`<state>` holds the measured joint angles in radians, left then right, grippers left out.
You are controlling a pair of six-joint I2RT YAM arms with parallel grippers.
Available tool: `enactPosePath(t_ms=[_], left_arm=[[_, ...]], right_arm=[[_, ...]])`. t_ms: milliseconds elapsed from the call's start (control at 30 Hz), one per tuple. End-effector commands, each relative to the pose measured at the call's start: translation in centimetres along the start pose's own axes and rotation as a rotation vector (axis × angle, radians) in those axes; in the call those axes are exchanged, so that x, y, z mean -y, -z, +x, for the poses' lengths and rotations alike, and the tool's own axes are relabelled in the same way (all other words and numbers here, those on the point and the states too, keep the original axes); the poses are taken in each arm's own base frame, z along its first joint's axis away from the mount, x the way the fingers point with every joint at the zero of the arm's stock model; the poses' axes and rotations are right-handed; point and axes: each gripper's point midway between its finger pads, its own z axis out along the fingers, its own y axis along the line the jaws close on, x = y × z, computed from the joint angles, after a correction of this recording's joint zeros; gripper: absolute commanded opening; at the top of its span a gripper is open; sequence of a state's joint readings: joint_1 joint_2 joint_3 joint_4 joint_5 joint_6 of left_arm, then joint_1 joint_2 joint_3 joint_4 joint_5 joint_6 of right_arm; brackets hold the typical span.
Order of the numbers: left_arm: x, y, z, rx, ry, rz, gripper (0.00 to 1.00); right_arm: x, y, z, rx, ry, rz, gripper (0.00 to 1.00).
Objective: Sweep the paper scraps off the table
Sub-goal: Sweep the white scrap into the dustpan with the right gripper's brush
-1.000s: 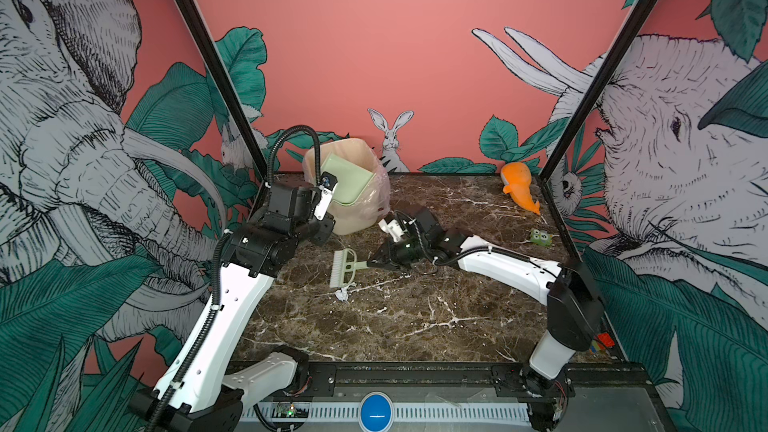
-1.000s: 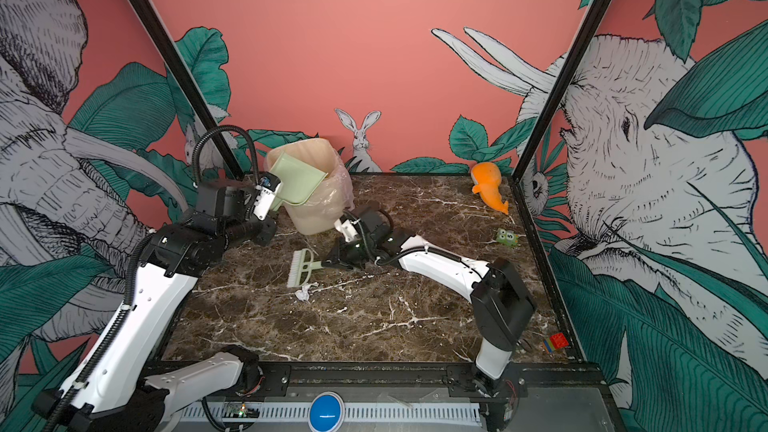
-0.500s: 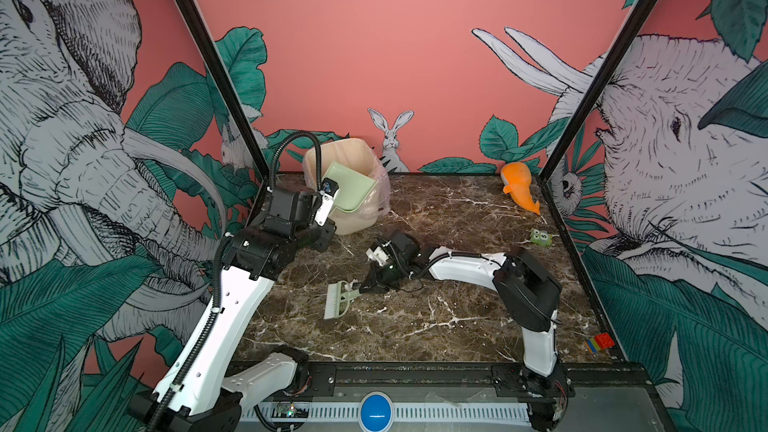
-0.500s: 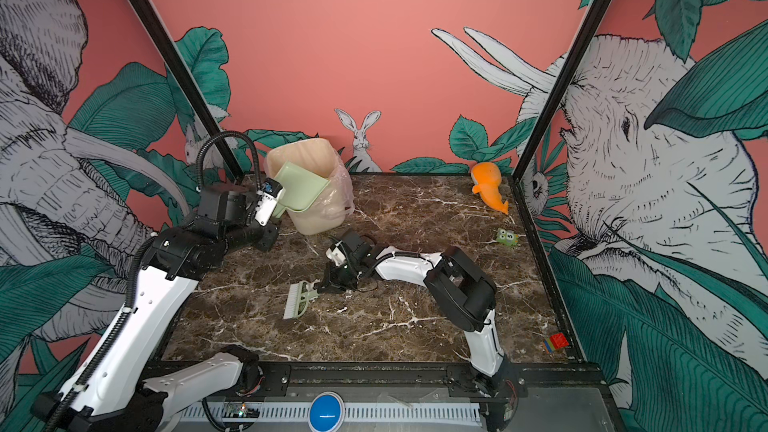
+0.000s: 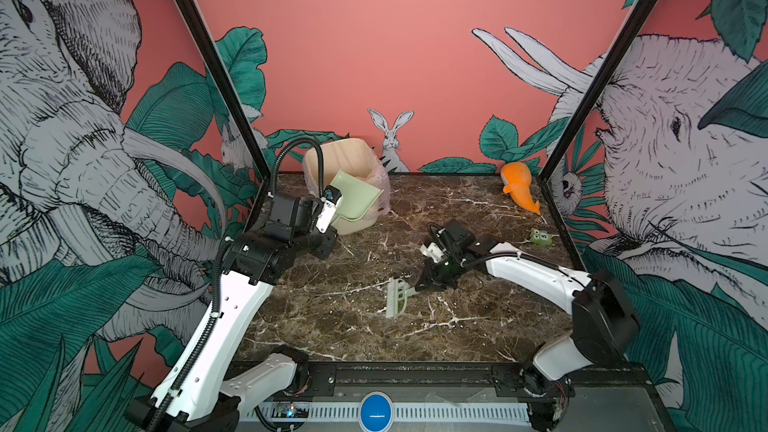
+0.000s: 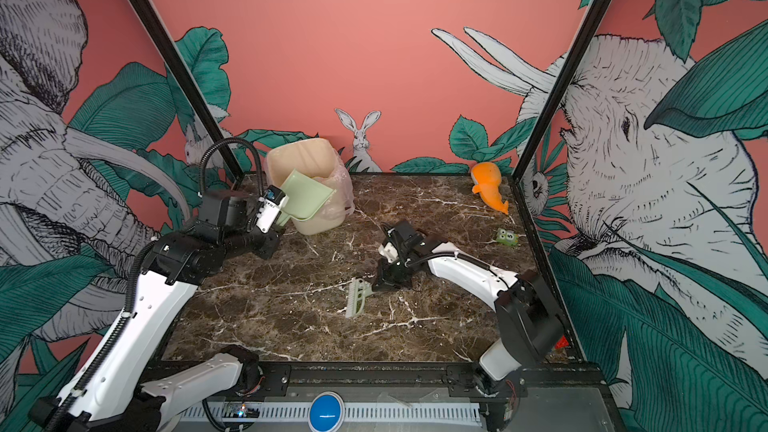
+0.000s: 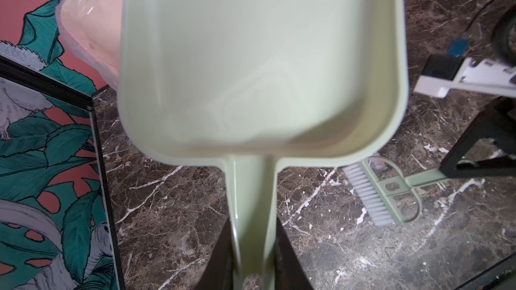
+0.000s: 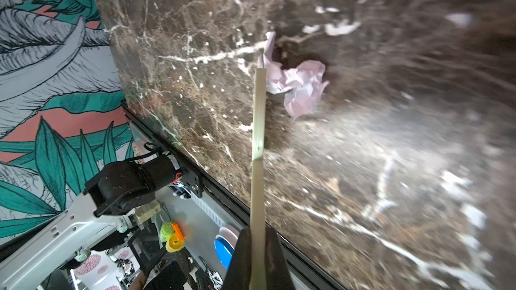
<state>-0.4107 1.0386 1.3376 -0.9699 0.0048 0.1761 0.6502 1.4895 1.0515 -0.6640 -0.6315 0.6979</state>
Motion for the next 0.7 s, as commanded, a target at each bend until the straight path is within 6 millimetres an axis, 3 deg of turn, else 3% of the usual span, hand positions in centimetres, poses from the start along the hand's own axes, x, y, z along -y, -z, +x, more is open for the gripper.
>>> enactPosePath(t_ms=[0, 233, 467, 533, 667], left_arm=[[1.6, 0.2, 1.3, -0.027, 0.002, 0.067, 0.08], [4.1, -1.3, 3.5, -0.13, -0.061, 0.132, 0.08], [9.5, -3.1, 8.3, -0.292, -0.121, 0.268, 0.08], [11.2, -3.6, 9.9, -0.345, -0.176, 0.292, 0.08], [13.4, -4.8, 10.7, -0.407, -0.259, 0.29, 0.07]], right_arm=[[3.3, 2.7, 2.8, -0.055, 0.007, 0.11, 0.0], [3.7, 6.9, 3.6, -0.009, 0.019, 0.15, 0.0], [4.3, 11.4, 4.6, 0.019, 0.098, 0.298, 0.0], [4.8, 12.1, 4.4, 0.012, 0.125, 0.355, 0.0], [5.4, 12.7, 2.7, 0.003, 0.177, 0.44, 0.0]])
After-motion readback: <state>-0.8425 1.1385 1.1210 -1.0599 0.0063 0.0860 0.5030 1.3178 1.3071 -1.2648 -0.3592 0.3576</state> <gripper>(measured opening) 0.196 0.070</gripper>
